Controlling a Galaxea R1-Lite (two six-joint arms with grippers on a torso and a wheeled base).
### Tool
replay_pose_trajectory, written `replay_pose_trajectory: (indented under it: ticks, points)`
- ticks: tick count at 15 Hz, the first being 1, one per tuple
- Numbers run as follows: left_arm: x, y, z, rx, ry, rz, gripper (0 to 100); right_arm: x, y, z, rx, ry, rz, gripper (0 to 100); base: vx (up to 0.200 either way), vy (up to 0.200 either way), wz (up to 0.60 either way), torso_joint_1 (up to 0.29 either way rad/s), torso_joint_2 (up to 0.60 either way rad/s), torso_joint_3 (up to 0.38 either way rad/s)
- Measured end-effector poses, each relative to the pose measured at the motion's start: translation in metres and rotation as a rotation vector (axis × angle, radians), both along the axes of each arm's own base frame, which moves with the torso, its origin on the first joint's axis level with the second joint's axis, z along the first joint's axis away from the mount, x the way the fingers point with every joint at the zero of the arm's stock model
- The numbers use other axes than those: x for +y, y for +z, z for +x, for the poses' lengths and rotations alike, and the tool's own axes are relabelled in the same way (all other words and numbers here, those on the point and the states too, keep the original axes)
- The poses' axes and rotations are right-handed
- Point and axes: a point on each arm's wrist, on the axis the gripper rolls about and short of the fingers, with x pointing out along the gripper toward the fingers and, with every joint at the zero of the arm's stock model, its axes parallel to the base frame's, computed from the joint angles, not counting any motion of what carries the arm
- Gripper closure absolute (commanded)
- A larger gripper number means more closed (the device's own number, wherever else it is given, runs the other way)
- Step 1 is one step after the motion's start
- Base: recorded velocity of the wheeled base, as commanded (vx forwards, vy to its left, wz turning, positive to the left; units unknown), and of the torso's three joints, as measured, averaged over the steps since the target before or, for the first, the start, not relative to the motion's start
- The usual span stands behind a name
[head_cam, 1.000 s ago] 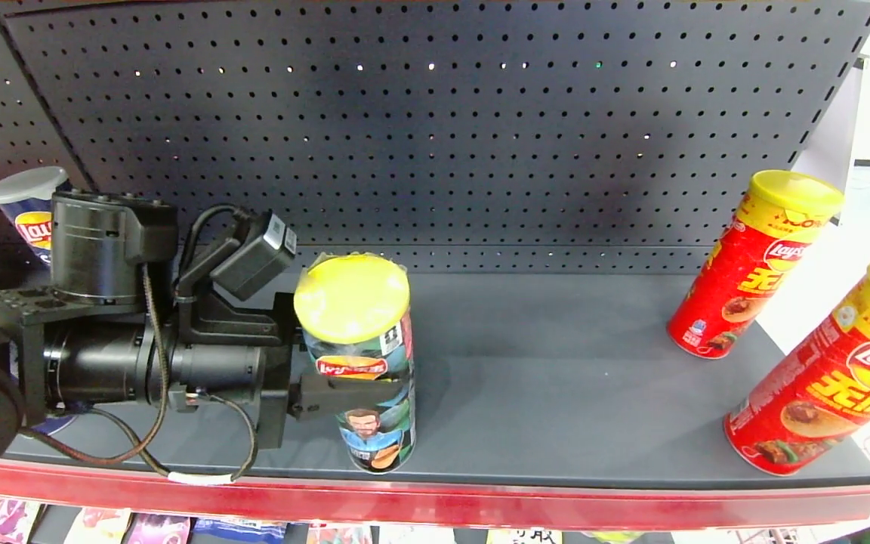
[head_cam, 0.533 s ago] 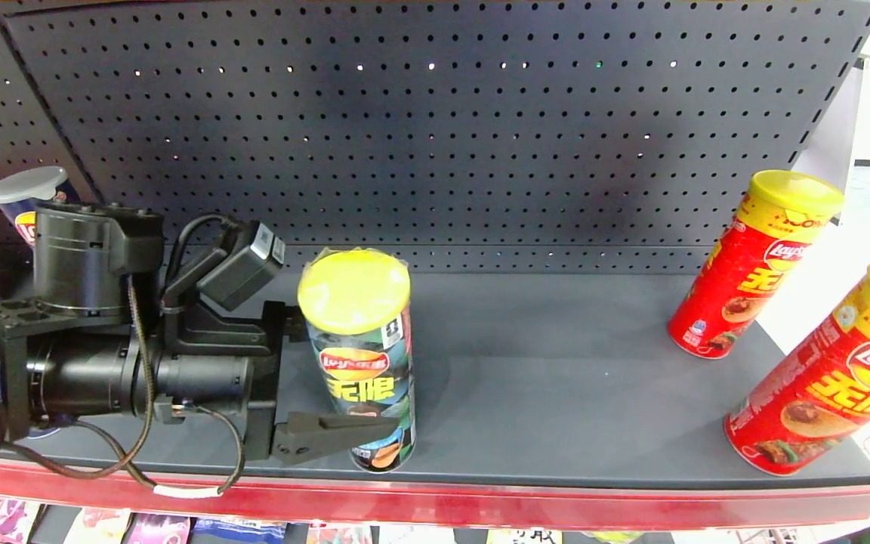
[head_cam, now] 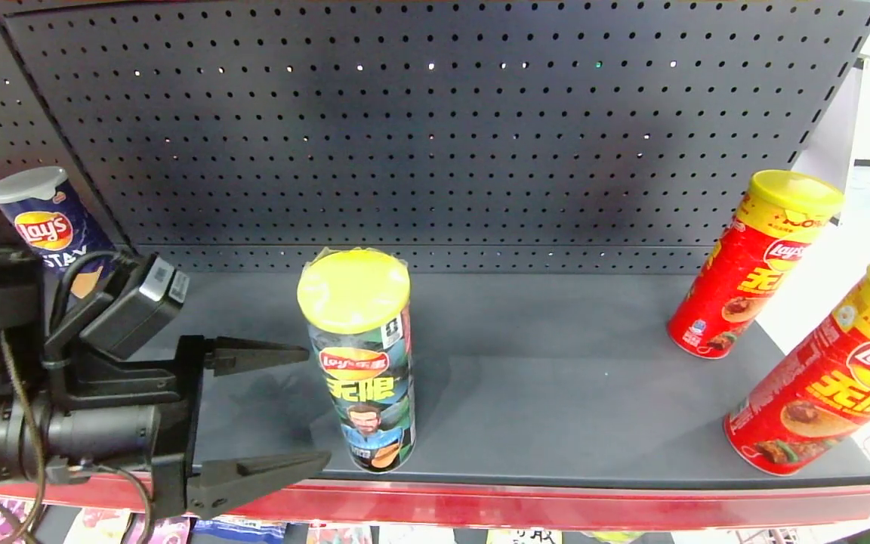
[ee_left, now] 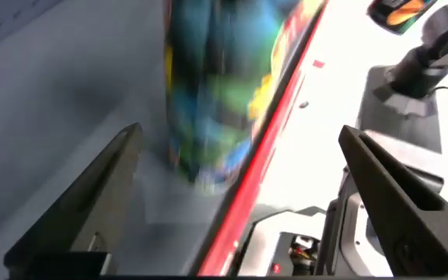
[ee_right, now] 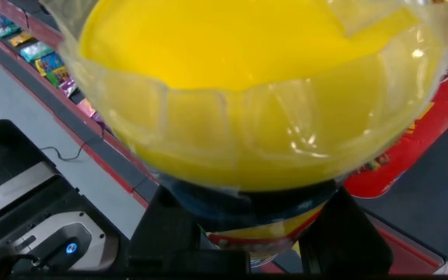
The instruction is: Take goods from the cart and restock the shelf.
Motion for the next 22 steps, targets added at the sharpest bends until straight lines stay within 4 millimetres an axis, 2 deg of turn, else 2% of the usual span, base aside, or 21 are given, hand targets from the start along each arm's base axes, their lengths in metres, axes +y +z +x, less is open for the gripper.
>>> replay_pose_trajectory:
  ticks: [3,9,11,15,19,22]
  points:
    - [0.020,-0.005,-0.024,-0.037,0.191,0.047,0,0.000,-0.001,0.001,0.007,0.000,-0.002,100,0.000,0.000,0.00,0.000,0.00,0.000]
    - [0.050,0.005,-0.061,-0.193,0.928,0.198,0,0.001,-0.001,0.002,0.012,0.000,-0.003,100,0.000,0.000,0.00,0.000,0.00,0.000]
    - [0.056,0.004,-0.074,-0.200,1.072,0.247,0,0.000,0.000,0.002,0.008,-0.002,-0.003,100,0.000,0.000,0.00,0.000,0.00,0.000]
    - [0.062,0.004,-0.099,-0.256,1.092,0.212,0,0.000,0.001,0.002,0.004,-0.022,-0.004,100,0.000,0.000,0.00,0.000,0.00,0.000]
    - [0.070,-0.011,-0.130,-0.292,1.046,0.339,0,0.000,0.003,0.002,-0.003,-0.023,-0.002,100,0.000,0.000,0.00,0.000,0.00,0.000]
    - [0.074,-0.012,-0.142,-0.331,1.058,0.315,0,0.000,0.004,0.002,-0.004,-0.024,-0.002,100,-0.067,0.000,0.00,0.002,0.00,0.001]
